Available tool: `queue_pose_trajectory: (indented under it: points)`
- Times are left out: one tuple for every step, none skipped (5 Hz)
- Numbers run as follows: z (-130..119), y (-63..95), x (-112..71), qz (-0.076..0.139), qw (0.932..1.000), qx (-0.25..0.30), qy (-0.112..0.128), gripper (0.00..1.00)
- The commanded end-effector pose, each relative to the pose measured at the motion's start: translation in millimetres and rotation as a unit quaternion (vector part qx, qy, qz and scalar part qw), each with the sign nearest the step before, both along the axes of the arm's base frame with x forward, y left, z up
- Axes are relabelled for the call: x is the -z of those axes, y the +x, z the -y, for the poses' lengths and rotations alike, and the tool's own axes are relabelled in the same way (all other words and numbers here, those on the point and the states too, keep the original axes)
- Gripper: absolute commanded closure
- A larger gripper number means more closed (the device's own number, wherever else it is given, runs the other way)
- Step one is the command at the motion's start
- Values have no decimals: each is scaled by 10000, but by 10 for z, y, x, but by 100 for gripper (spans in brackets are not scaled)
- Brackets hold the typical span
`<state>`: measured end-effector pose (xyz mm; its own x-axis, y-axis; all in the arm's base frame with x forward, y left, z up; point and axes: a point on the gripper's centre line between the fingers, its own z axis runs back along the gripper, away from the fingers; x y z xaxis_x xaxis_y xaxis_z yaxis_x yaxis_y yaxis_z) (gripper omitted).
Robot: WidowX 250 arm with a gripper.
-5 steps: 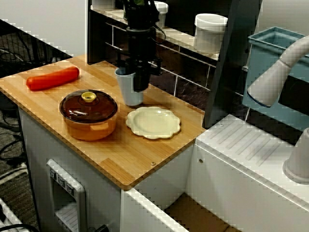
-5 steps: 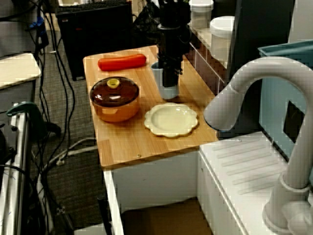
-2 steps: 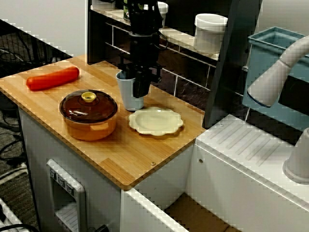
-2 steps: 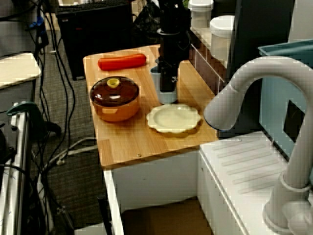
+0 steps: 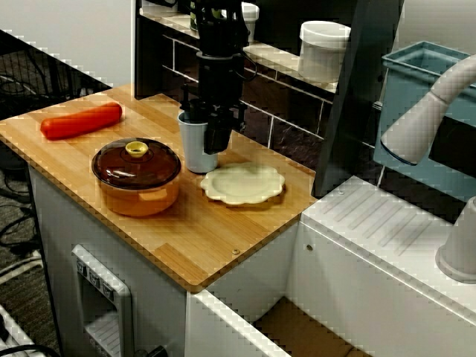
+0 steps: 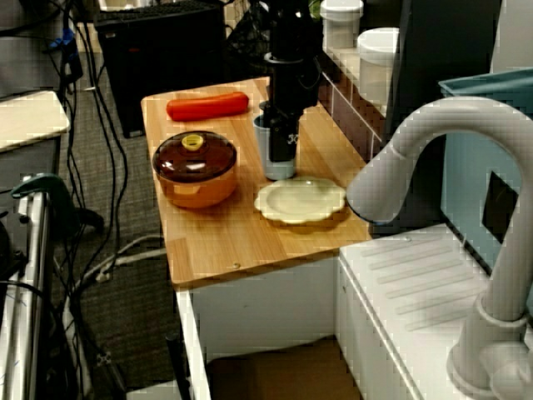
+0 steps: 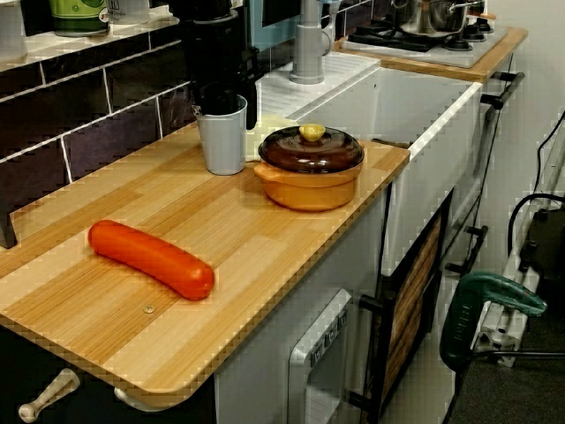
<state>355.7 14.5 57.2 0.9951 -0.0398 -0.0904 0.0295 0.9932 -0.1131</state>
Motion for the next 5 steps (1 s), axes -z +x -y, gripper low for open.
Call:
queue_pose_trajectory:
  points:
    - [-55,-31,-147,223,9997,-11,-114,0]
    - [-58,-46,-194,227,9996,-5,-163,0]
    - [-64,-75,-266,290,9994,2,-195,0]
    - [-78,-99,-358,373,9990,5,-227,0]
    - [-100,-126,-473,447,9986,-5,-281,0]
